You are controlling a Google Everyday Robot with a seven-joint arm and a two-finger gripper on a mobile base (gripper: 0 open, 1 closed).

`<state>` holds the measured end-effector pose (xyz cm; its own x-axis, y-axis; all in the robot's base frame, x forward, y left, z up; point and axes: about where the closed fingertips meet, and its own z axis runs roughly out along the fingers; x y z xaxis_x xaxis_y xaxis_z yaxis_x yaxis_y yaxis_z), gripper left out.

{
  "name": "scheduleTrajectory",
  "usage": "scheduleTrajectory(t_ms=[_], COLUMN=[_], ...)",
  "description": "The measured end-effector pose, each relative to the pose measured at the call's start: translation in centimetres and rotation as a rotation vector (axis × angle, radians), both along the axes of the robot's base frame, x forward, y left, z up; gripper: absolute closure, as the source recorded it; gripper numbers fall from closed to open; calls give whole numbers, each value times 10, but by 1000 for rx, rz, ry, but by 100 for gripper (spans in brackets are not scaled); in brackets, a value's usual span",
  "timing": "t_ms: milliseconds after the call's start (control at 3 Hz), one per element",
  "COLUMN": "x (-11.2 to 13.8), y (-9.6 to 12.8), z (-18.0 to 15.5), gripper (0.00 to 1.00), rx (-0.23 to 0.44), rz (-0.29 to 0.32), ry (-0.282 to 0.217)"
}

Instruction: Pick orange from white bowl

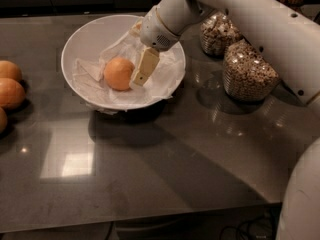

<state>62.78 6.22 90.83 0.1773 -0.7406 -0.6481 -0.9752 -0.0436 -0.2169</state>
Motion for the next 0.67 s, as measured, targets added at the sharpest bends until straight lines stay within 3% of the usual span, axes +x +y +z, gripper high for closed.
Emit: scheduleTrajectory(t_ms=[333, 667], x=[4, 8], y=[4, 7], z=[-6, -11], gripper=[17, 18], rx=[6, 9], rz=[12, 26], ry=[10, 12])
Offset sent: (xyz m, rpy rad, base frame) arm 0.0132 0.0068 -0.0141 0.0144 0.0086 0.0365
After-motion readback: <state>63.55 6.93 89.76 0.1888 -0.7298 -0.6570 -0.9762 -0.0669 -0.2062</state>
